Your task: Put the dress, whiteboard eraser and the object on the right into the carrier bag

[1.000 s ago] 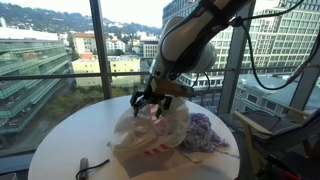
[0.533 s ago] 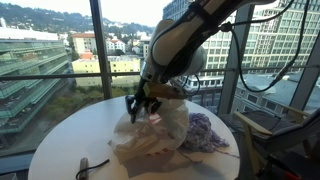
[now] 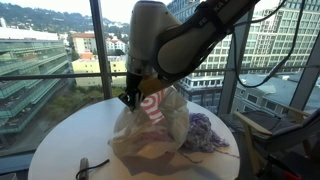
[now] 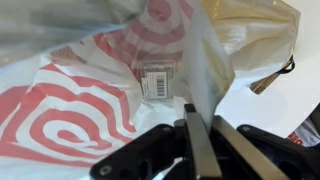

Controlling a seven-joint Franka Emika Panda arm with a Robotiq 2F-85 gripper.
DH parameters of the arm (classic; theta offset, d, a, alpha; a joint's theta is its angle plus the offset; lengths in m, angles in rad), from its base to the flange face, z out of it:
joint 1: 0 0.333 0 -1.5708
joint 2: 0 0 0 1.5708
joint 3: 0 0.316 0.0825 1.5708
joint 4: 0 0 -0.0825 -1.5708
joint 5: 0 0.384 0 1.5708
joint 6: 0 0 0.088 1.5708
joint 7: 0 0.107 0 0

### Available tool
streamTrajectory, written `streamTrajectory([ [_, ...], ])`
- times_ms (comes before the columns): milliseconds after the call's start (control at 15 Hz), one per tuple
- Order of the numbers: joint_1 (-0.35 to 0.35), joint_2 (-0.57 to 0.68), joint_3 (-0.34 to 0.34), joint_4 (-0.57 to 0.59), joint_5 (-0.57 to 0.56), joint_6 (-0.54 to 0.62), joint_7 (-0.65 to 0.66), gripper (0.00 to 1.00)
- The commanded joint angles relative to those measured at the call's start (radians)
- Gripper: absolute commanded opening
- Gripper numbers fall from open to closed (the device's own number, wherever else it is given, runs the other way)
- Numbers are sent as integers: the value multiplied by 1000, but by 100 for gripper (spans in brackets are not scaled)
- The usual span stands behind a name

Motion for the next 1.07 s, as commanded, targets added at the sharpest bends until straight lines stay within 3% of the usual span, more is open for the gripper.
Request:
streamTrajectory([
  [0, 52, 37, -3, 91, -115, -46, 32, 9],
  [600, 166, 140, -3, 245, -562, -203, 0, 7],
  [800, 186, 170, -5, 287, -736, -156, 68, 1],
  [1000, 176, 187, 14, 322, -772, -93, 136, 1],
])
